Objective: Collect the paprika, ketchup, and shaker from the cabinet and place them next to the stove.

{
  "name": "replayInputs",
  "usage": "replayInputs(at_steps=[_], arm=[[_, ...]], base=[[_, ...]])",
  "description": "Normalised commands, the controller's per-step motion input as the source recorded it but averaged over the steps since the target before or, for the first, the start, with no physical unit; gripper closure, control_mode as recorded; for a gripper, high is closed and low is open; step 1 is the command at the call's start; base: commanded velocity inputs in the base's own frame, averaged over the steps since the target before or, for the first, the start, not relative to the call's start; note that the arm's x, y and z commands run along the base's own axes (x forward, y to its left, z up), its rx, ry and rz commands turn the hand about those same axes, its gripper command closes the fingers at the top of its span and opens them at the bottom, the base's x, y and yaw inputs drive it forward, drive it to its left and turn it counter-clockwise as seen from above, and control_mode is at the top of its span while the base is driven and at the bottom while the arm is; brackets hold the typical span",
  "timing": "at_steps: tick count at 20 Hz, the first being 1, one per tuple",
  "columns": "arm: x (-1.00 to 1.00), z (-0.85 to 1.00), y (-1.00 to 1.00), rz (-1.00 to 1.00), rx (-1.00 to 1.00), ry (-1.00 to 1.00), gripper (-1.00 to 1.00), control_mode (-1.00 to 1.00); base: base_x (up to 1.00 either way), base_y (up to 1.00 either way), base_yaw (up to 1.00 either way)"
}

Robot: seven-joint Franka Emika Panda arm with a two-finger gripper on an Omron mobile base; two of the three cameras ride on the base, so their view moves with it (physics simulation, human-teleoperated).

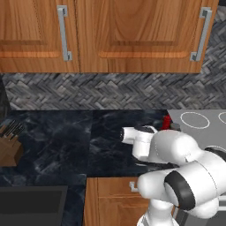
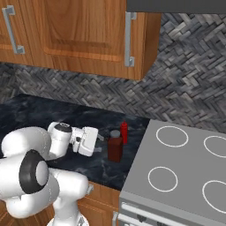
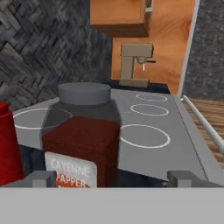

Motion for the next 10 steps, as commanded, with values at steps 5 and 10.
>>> replayInputs(at_steps=[5, 10], arm=[[-0.89, 0.71, 0.01, -0.04, -0.02, -0.03, -1.00, -1.00], [-0.80, 1.00, 0.09, -0.03, -0.06, 0.00, -1.00, -1.00]], base=[[0.00, 0.00, 0.00], [0.00, 0.00, 0.00]])
